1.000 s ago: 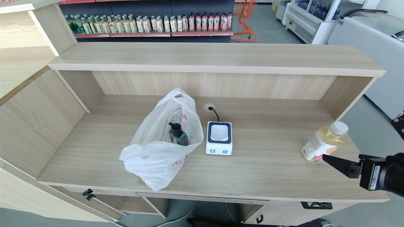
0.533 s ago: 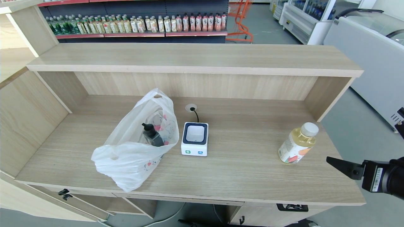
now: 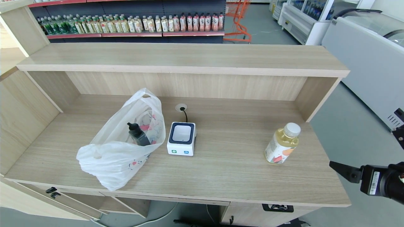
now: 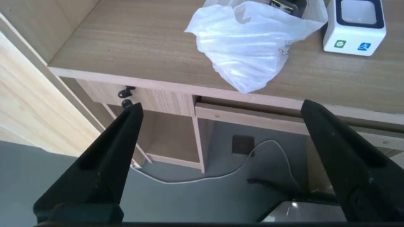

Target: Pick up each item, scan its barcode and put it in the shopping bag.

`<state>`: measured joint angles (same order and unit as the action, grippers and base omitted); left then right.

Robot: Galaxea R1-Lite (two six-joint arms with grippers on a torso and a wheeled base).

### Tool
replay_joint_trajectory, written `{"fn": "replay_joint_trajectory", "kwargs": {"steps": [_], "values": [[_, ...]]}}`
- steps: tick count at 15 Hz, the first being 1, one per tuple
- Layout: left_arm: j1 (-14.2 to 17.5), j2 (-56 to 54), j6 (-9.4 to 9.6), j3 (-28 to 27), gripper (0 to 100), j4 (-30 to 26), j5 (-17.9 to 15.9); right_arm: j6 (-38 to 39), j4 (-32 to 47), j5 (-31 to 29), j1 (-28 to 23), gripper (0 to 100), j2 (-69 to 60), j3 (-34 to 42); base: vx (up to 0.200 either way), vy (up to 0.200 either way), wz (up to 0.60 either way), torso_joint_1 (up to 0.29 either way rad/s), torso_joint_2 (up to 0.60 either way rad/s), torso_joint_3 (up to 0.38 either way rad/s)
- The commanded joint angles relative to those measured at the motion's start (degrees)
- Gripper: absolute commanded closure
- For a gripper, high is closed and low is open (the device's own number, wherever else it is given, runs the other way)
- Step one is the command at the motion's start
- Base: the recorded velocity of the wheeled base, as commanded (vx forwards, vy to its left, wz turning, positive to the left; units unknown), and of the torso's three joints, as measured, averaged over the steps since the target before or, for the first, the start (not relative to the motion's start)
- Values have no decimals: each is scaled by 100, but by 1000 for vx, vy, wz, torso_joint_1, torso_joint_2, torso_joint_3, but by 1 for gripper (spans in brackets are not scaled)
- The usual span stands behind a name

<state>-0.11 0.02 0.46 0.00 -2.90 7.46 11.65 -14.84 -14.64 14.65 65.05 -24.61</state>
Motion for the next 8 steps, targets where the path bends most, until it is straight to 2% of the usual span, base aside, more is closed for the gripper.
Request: {"fn": "replay_joint_trajectory", "kwargs": {"steps": [1, 5, 8], "values": [[2, -2, -2, 0, 0, 0, 1, 74, -90, -56, -6, 0, 359, 18, 0, 0, 0, 0, 0, 0], [2, -2, -2, 0, 0, 0, 1, 206, -1540, -100, 11, 0, 1572, 132, 0, 0, 0, 0, 0, 0], [2, -2, -2, 0, 0, 0, 1, 153, -1768, -83, 196, 0, 1871, -61, 0, 0, 0, 0, 0, 0]]}}
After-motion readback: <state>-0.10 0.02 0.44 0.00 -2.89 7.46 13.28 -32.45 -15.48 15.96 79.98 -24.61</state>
